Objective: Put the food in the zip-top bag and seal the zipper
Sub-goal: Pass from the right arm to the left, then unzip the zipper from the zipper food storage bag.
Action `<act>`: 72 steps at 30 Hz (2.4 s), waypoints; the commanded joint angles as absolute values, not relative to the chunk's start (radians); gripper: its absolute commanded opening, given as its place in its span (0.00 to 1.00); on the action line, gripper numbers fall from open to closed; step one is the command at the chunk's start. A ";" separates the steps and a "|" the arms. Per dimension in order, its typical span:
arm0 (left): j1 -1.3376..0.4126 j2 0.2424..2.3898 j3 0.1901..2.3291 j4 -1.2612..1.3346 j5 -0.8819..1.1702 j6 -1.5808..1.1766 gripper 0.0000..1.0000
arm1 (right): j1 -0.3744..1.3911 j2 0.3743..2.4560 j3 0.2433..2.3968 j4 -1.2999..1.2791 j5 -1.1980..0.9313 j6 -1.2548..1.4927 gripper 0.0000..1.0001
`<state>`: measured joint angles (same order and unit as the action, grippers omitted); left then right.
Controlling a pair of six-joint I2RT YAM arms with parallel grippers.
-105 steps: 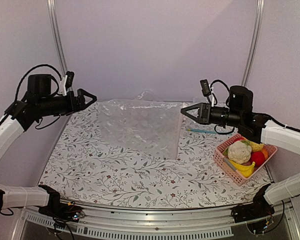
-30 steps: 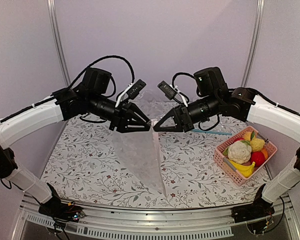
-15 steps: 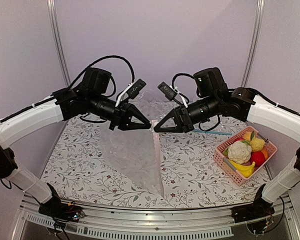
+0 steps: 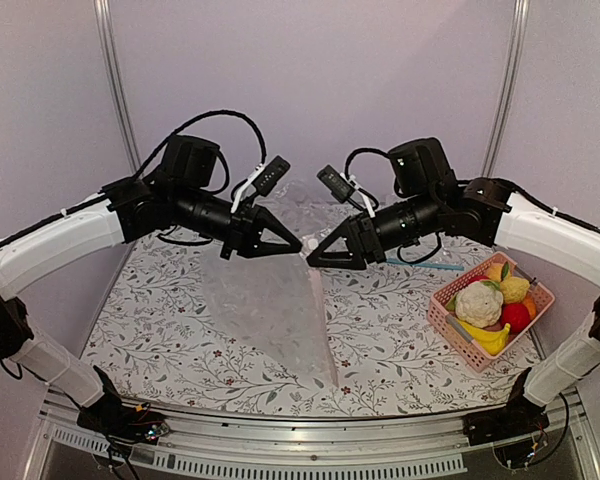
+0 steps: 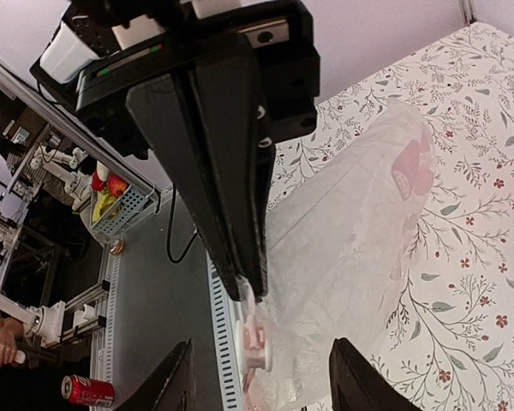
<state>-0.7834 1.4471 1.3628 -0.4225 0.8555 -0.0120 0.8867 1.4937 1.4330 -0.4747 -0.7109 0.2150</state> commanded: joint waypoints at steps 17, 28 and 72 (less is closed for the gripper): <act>-0.761 1.391 1.325 -0.371 0.818 -0.025 0.00 | 0.895 1.392 1.273 -0.085 -0.608 0.461 0.47; -0.753 1.393 1.316 -0.356 0.788 -0.038 0.00 | 0.908 1.435 1.287 -0.097 -0.655 0.458 0.35; -0.705 1.359 1.267 -0.244 0.735 -0.127 0.00 | 0.918 1.473 1.287 -0.193 -0.591 0.412 0.00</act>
